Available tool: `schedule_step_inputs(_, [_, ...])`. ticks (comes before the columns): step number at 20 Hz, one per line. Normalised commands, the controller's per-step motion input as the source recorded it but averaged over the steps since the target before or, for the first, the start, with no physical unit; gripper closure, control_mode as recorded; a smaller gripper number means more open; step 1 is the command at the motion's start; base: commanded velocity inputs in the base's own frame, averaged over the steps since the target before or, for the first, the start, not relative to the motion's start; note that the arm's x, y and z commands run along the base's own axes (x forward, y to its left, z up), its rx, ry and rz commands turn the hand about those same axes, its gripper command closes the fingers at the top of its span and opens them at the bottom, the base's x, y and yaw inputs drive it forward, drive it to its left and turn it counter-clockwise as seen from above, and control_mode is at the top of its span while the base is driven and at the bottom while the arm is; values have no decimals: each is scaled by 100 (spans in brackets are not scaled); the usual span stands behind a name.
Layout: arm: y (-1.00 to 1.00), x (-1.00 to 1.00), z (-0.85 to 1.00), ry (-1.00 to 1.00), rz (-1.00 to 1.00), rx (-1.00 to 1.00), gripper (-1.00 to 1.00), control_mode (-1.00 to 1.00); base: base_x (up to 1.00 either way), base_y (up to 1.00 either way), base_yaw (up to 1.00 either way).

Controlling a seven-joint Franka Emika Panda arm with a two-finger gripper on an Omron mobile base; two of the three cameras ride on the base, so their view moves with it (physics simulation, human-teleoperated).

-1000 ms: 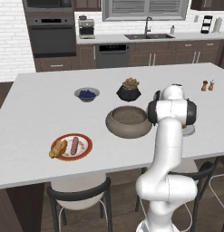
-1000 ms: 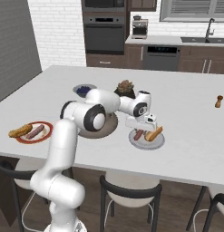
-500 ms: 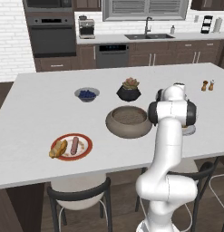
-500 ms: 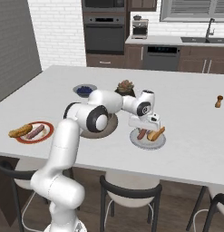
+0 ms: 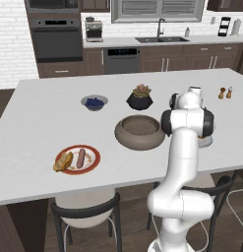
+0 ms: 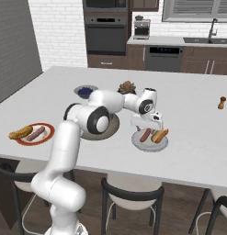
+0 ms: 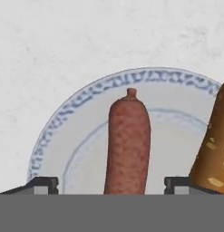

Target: Place one bun and one sausage from the bowl on each plate.

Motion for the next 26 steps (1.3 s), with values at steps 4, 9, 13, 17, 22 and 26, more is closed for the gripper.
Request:
schedule_step_inputs(4, [15, -23, 53, 0, 0, 1, -100, -100, 0, 0, 0])
schedule_step_inputs(9, [17, -42, 63, -5, 0, 3, -100, -100, 0, 0, 0])
schedule_step_inputs(13, [52, -65, 85, -24, 0, -2, -100, -100, 0, 0, 0])
schedule_step_inputs(17, [92, -80, 77, -12, 3, -1, -100, -100, 0, 0, 0])
schedule_step_inputs(22, [100, -49, 94, 0, 2, 0, -100, -100, 0, 0, 0])
schedule_step_inputs(26, [100, -31, 44, 6, 3, -5, -100, -100, 0, 0, 0])
